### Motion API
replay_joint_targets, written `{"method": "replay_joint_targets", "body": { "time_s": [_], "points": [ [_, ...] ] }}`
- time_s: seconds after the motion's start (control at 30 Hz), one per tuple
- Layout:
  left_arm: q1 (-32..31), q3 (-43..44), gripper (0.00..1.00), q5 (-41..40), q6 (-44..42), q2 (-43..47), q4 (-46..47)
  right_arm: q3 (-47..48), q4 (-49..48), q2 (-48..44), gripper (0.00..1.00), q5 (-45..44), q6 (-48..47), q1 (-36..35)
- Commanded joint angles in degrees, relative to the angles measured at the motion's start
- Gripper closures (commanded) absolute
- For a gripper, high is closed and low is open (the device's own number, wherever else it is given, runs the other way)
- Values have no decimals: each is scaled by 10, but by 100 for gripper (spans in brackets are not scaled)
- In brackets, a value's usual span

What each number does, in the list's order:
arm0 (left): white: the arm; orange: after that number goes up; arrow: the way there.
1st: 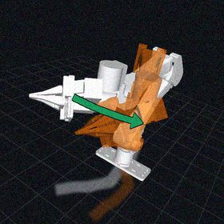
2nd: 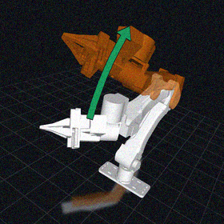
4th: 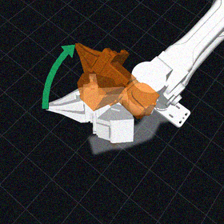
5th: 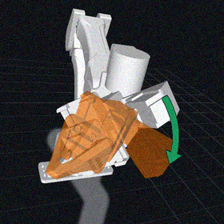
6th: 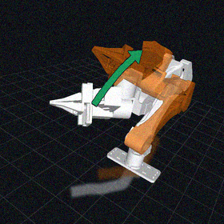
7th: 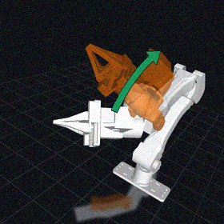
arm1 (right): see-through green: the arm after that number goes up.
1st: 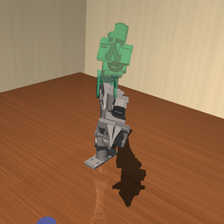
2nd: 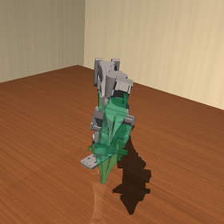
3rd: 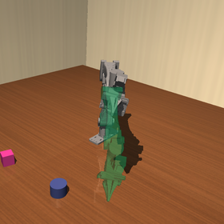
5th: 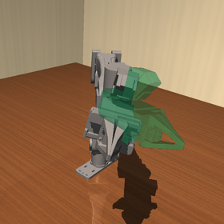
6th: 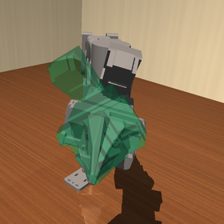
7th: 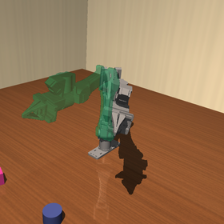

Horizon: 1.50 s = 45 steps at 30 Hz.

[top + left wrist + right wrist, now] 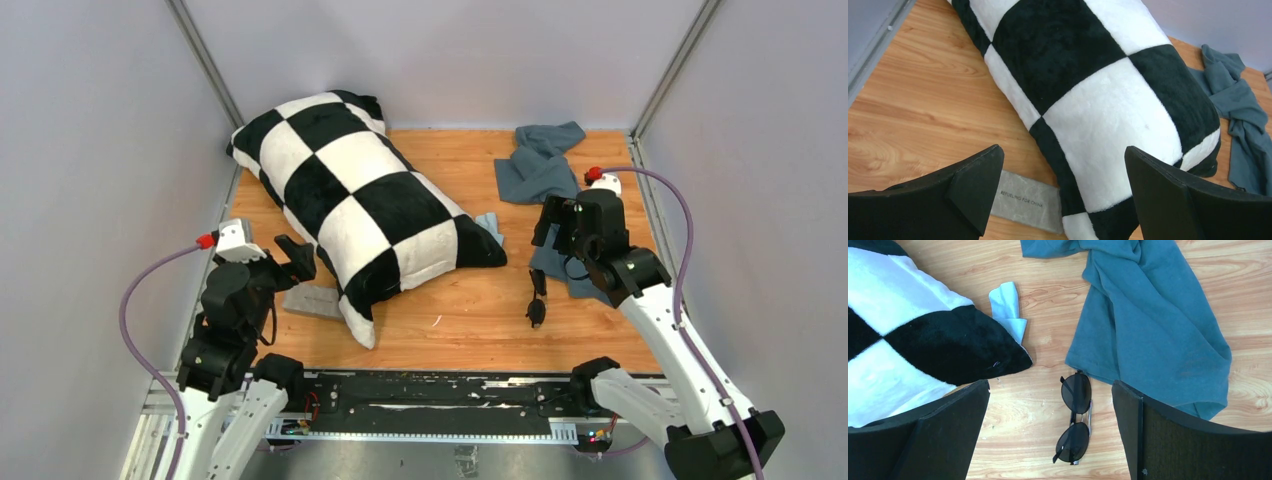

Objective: Organize the sunglasses
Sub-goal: Move the distractor to the center of the board.

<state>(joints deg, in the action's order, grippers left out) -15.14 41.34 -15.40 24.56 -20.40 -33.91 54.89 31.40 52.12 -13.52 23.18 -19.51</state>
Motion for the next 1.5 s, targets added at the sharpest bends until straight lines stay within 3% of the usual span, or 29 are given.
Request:
{"method": "replay_joint_targets", "body": {
  "time_s": [0.0,0.4,0.7,1.0,1.13,1.33,1.47],
  "points": [
    [-2,5,0,12,-11,-9,10,-6,-5,0,0,-12,13,-6],
    [-2,17,0,59,-26,-34,9,-21,-5,-1,0,-11,14,-6],
    [-2,11,0,157,-23,-56,12,-24,-2,16,0,7,21,-6],
    [-5,53,0,305,-49,-100,14,-22,-2,23,0,12,24,-6],
    [-48,77,0,321,-42,-120,14,-22,-2,21,1,11,29,-6],
    [-171,70,0,232,-26,-173,26,-24,-1,15,1,11,37,-6],
    [-199,55,0,223,-5,-213,52,-24,4,9,1,7,37,-6]
  ]
}}
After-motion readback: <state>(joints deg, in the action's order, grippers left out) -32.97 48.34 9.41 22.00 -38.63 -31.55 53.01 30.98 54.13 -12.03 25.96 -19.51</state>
